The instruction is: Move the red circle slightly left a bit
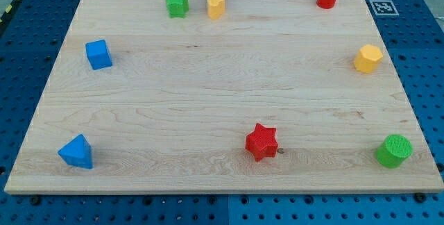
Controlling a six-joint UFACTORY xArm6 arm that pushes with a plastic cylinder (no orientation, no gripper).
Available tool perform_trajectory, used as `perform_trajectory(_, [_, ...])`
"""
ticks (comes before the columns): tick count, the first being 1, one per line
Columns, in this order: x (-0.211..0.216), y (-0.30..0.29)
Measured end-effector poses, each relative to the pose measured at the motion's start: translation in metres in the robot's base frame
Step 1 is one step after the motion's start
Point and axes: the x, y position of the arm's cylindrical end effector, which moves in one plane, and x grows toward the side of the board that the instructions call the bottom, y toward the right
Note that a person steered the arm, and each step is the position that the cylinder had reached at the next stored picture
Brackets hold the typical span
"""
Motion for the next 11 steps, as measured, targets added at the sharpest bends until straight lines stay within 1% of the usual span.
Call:
perform_trajectory(2, [0.068,0.000])
perform_trajectory(3, [0.110,0.003])
perform_trajectory(4, [0.128,0.051])
perform_trajectory(5, [0.128,0.139])
perform_trajectory(6, [0.122,0.227])
perform_trajectory(7, [0.083,0.300])
perform_trajectory(8, [0.030,0.327])
perform_trajectory(9, [-0.010,0.327])
perform_trajectory(10, [-0.010,0.326])
perform_trajectory(11, [-0.010,0.310])
